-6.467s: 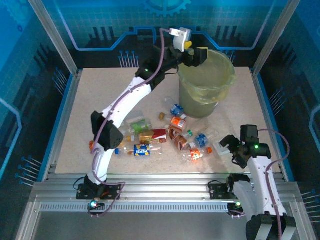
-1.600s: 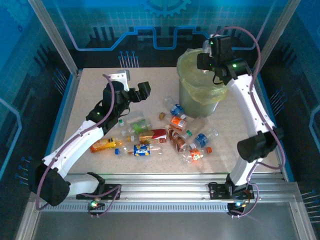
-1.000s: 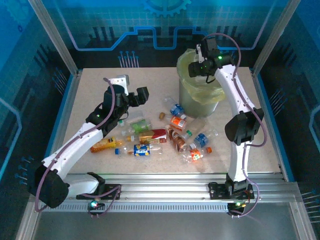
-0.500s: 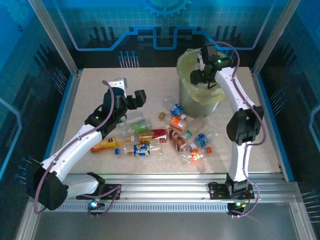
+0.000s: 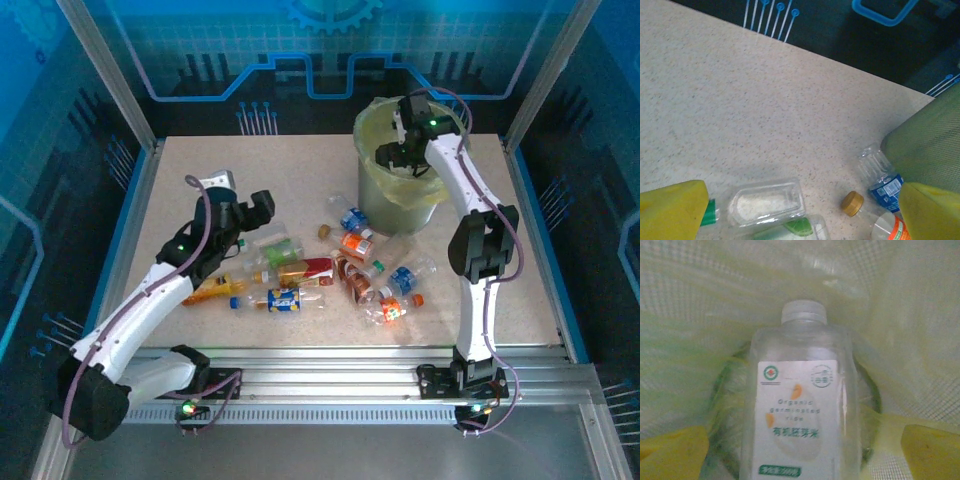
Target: Put the plastic bottles in the bin
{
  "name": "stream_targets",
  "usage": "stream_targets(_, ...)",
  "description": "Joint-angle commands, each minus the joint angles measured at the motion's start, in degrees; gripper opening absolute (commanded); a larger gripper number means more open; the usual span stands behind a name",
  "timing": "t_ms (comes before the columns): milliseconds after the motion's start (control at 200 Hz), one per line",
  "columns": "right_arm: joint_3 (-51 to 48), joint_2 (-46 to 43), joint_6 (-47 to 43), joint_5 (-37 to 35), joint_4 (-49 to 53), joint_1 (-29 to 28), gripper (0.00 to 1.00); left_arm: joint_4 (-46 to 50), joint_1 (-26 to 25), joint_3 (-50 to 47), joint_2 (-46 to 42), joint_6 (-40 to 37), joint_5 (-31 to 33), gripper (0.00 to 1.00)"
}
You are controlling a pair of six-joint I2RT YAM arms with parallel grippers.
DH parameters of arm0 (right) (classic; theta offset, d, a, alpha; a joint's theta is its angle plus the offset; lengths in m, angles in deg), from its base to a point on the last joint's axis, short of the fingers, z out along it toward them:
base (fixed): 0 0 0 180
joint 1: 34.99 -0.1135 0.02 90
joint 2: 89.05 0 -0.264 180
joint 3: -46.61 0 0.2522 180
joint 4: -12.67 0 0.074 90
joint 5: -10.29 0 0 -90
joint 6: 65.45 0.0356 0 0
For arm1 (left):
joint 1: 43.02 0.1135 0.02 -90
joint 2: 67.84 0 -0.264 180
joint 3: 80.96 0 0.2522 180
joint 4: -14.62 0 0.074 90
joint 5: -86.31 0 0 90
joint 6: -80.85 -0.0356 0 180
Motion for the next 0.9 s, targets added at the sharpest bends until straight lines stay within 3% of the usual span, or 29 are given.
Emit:
stream_targets(0,3.9,0.0,-1.2,-0.3,0.9,0.5,1.00,5.2,1.8,-1.9,-2.7,4.4,1.4,0.99)
stream_targets(185,7.9,-0.6,-1.1,-0.9,3.6,0.5,1.00,10.4,4.4,-4.0,-5.8,10.2,1.0,0.99)
stream_targets(580,8.3,-10.0,-0.8,-3.2,5.9,0.4,1.00,31.3,8.5,-6.4,-13.0,26.9,3.2,0.99)
stream_targets(775,3.5,-15.5,1.1,-2.4,4.8,0.5,1.00,33.6,9.9,-12.4,-17.8,39.2,2.1,0.99)
stream_targets(896,0.7,-18.0,2.2,-1.8,4.3,0.3,1.00,32.9,11.6,-16.0,-19.4,43.0,1.0,0.99)
